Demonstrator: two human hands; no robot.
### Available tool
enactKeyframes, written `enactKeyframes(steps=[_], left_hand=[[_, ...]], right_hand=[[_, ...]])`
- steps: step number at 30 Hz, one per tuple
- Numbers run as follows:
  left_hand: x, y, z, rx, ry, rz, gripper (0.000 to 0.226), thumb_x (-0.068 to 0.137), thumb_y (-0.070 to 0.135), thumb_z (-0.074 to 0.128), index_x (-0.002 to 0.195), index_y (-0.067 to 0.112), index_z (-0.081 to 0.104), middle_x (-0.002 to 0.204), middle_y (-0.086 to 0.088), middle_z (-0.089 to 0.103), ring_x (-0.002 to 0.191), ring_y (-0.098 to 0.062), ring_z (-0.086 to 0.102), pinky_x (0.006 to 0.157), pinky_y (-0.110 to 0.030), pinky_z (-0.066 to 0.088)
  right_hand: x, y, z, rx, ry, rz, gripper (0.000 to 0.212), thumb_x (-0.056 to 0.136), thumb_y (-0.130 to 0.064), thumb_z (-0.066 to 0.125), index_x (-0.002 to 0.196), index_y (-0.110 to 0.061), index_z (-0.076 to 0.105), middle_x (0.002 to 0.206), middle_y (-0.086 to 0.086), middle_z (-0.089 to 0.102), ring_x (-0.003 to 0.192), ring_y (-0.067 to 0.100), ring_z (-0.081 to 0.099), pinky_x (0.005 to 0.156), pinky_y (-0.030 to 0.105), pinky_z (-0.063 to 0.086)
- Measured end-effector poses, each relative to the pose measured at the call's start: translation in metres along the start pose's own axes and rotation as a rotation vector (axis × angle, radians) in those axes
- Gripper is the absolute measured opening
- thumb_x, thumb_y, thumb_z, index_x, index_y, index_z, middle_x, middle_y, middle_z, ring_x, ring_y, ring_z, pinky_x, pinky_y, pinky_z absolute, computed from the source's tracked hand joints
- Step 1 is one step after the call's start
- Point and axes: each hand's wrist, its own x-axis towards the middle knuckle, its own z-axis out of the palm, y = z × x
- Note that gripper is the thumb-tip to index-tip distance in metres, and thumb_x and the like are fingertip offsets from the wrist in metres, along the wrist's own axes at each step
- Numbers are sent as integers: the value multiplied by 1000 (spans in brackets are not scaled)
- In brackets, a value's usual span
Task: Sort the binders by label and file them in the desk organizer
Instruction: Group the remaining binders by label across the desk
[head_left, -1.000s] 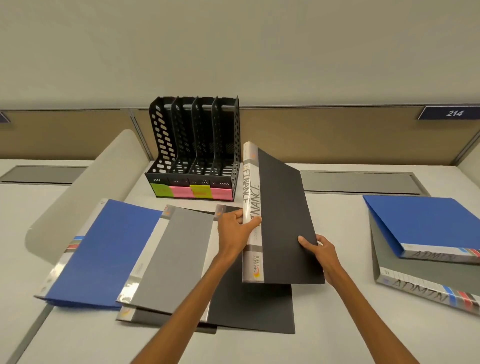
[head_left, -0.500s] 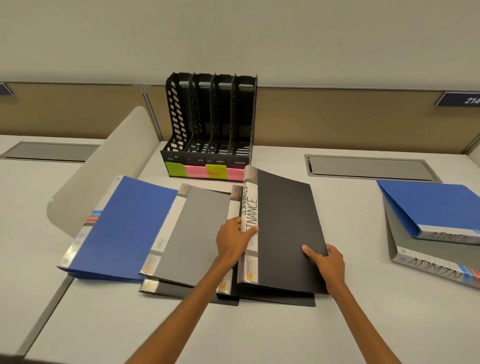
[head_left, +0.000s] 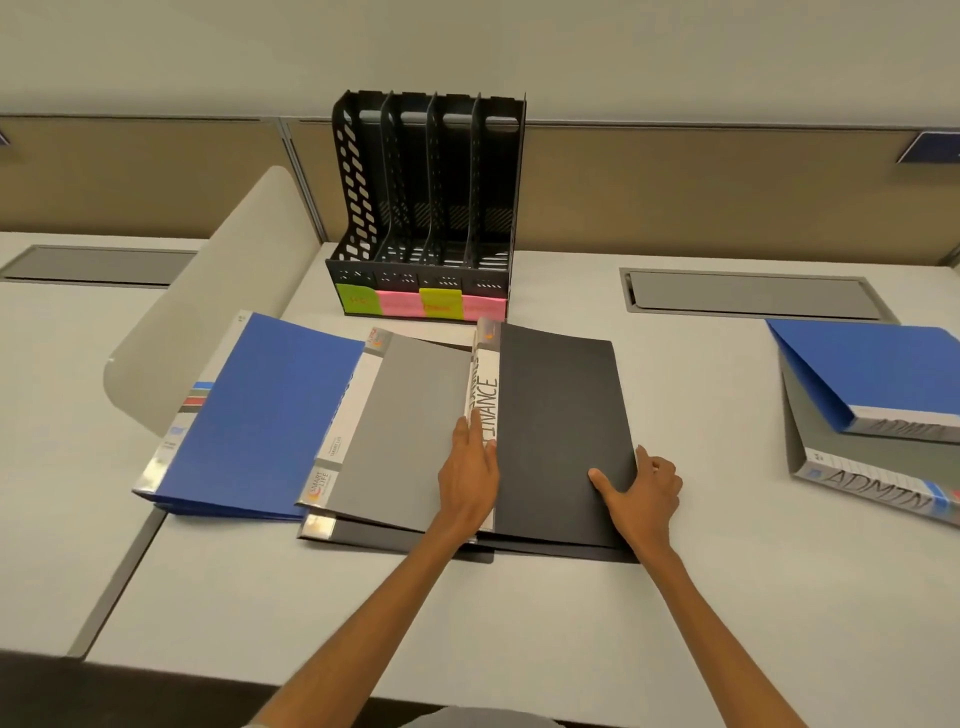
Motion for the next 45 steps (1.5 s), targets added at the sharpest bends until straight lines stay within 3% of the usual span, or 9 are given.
enactKeyframes(steps=[8,15,23,27,32,34,40,43,45], left_hand=[[-1,2,4,-33,30,-40,58,105,26,40,155,13,14,160,-6,25,139,-26,39,108,-44,43],[0,16,22,384,72,100,57,104,16,38,155,9,12,162,-14,10,150,-31,6,121,-53,5],[5,30,45,482,21,163,57,98,7,44,151,13,26,161,-16,16,151,-32,5,118,-50,-9],[1,54,63,412,-26,159,51,100,16,44,149,14,32,159,-17,21,150,-36,5,121,-50,-4],[-7,106,99,315,-86,231,48,99,20,46,145,12,38,156,-15,28,150,-35,2,120,-52,-2],[-13,132,119,223,-110,250,45,99,18,47,143,11,41,155,-12,32,150,-32,4,121,-50,0],[-19,212,180,-55,-169,302,41,99,22,51,140,14,46,140,-3,55,126,-22,53,109,-38,40],[-21,252,212,-115,-192,299,38,98,26,53,136,19,49,128,-3,63,115,-19,61,96,-30,47],[-21,272,230,-149,-209,295,37,98,27,53,133,20,49,123,-4,66,110,-18,63,89,-27,48]], right_hand=[[-3,0,-3,-75,-48,-66,66,88,-52,61,142,-18,45,137,9,41,124,28,38,101,43,38],[3,3,-8,-85,-91,-77,61,88,-52,61,139,-21,47,140,9,41,128,27,37,102,43,36],[18,25,-28,19,-103,-116,46,91,-48,60,128,-20,56,137,6,48,127,25,43,104,45,36],[32,38,-52,200,-63,-154,35,93,-37,62,122,-18,60,132,5,54,118,24,54,102,46,46],[59,65,-100,284,31,-211,24,96,-31,60,115,-17,64,122,1,59,92,14,60,76,18,49],[70,80,-122,304,72,-233,17,96,-28,59,109,-19,65,113,-3,61,86,13,60,72,19,48],[117,135,-193,337,252,-213,12,97,-21,57,96,-13,66,89,-1,65,78,13,60,68,23,50],[143,169,-226,319,306,-177,16,98,-22,55,94,-9,65,86,3,65,79,16,59,67,16,46],[159,189,-245,301,324,-138,19,100,-23,52,94,-9,64,88,4,64,81,18,59,68,22,49]])
